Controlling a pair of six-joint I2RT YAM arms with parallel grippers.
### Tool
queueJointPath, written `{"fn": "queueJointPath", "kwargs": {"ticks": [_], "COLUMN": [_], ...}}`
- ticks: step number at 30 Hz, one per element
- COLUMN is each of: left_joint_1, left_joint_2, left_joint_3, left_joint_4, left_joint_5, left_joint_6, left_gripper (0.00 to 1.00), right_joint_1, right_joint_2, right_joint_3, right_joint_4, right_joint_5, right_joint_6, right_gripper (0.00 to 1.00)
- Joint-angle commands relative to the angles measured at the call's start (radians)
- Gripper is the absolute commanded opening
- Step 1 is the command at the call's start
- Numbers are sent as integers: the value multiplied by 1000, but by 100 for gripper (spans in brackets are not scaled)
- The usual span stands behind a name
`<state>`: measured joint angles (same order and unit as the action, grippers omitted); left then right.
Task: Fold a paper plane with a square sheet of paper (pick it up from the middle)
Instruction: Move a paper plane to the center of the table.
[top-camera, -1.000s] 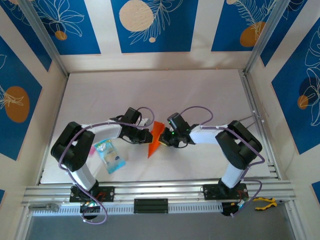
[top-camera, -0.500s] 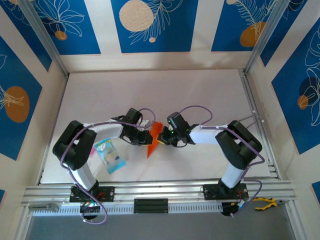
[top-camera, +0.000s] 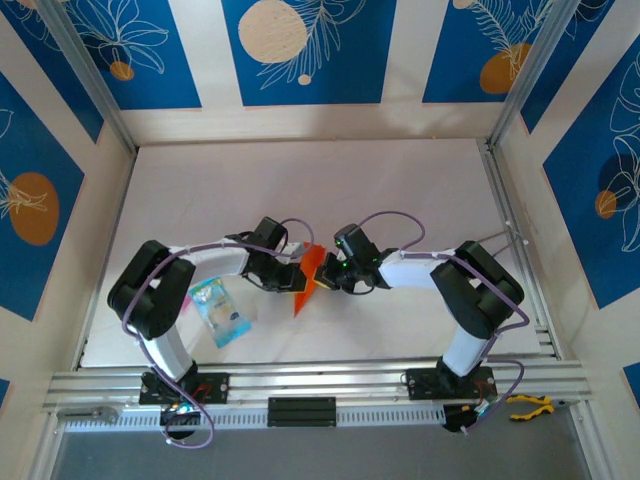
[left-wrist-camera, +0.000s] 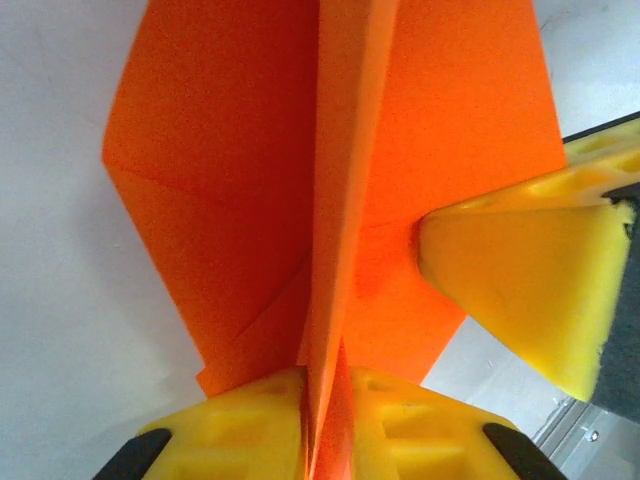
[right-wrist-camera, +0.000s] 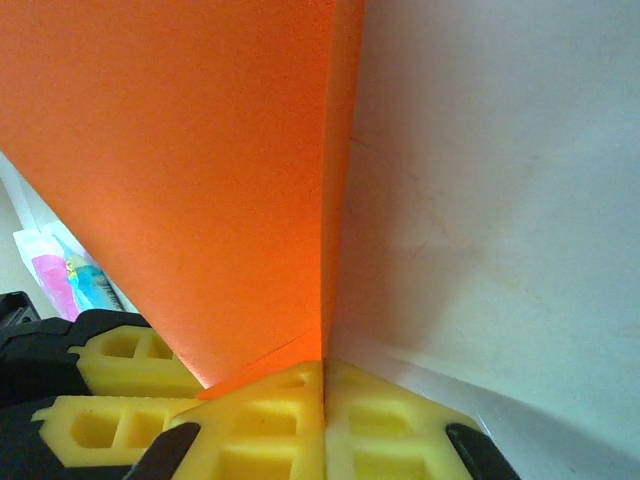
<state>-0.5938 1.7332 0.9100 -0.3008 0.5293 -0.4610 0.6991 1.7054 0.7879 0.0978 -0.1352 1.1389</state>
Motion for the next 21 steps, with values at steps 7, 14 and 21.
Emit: {"fn": "queueJointPath", "kwargs": {"ticks": [7, 14, 21], "left_joint_1": [-17, -31, -33], "left_joint_2": [9, -46, -63], "left_joint_3": [27, 59, 132], "left_joint_4": [-33, -119, -216], "left_joint_5": [-19, -228, -454], "left_joint_6": [21, 1, -38], "left_gripper": [13, 10, 12], "right_joint_1": [-6, -11, -45], "right_joint_2": [6, -46, -159], "right_joint_3": [-21, -37, -119], "right_joint_4": [7, -8, -40], "right_joint_5": [-18, 8, 69], "right_joint_6": [16, 8, 19], "right_gripper": [7, 20, 32]}}
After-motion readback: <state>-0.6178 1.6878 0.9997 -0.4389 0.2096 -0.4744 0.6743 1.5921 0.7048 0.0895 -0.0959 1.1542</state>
